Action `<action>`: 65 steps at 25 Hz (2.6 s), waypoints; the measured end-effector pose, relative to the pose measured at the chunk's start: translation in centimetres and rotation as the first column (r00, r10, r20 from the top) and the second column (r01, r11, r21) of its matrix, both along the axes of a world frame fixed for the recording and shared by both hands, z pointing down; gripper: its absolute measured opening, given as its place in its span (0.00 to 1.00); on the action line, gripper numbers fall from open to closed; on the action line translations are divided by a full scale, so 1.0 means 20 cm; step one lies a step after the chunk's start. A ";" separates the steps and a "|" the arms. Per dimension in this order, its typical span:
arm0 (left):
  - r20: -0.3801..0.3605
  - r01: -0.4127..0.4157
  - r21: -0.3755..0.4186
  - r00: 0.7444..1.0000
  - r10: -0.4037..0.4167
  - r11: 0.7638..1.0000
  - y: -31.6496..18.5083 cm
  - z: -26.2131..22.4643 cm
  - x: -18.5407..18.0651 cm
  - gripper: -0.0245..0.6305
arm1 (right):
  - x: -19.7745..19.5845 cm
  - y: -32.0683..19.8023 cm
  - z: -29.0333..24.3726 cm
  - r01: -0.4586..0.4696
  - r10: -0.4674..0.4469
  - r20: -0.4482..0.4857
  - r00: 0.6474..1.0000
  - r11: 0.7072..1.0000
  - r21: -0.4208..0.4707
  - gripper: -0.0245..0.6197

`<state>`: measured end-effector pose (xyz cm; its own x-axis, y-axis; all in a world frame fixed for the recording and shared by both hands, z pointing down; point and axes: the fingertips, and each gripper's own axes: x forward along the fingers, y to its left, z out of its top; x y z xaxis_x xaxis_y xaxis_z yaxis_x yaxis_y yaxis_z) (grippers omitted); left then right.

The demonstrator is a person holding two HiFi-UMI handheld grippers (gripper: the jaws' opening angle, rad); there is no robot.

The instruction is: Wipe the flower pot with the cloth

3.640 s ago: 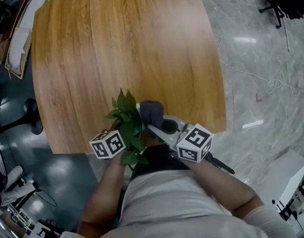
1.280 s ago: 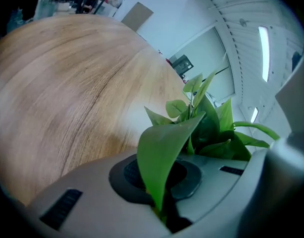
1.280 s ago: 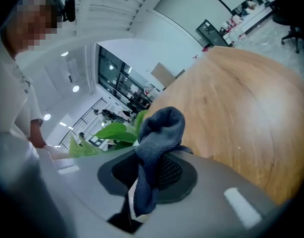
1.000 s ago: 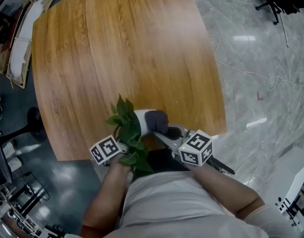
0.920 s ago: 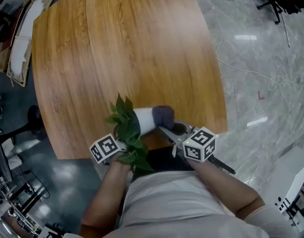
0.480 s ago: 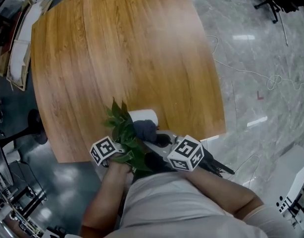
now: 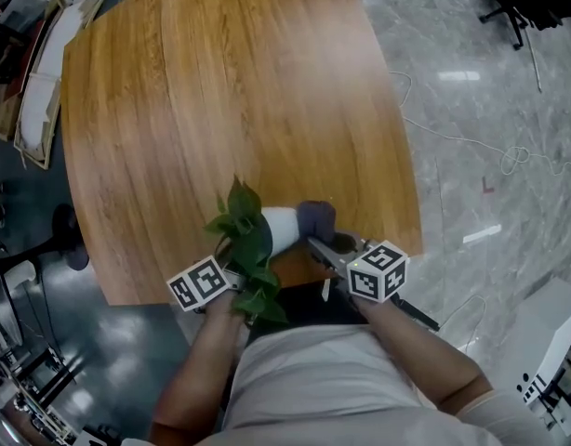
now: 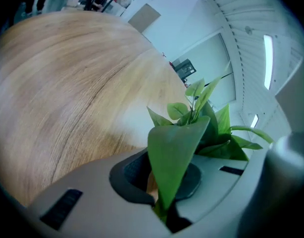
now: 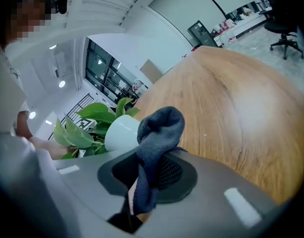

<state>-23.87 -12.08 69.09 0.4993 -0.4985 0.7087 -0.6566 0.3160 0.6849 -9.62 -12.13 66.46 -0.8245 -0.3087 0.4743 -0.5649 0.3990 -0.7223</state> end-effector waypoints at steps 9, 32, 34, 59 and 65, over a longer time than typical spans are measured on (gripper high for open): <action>0.108 -0.164 0.096 0.982 0.154 0.982 -0.09 -0.16 0.15 0.07 | 0.15 -0.12 -0.31 -0.058 0.056 0.014 0.998 0.989 0.133 0.14; 0.217 -0.323 0.275 0.938 0.269 0.905 -0.16 -0.59 0.23 0.21 | 0.29 -0.23 -0.98 -0.104 0.101 0.027 0.995 0.941 0.323 0.14; 0.237 -0.320 0.313 0.938 0.253 0.894 -0.18 -0.69 0.21 0.21 | 0.27 -0.25 -1.06 -0.100 0.093 0.037 0.995 0.935 0.340 0.14; 0.428 -0.389 0.839 0.903 -0.021 0.381 -0.21 -2.65 0.09 0.07 | 0.08 -0.15 -2.59 -0.106 -0.068 0.185 0.980 0.608 0.787 0.14; 0.429 -0.396 0.850 0.903 -0.019 0.347 -0.14 -2.71 0.08 0.04 | 0.02 -0.11 -2.65 -0.097 -0.084 0.178 0.980 0.580 0.808 0.13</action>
<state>-22.22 -14.96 14.88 0.5315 -0.8471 0.0072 -0.8314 -0.5200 0.1962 -9.22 -14.39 13.53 -0.8594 -0.4944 -0.1302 -0.4692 0.8639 -0.1831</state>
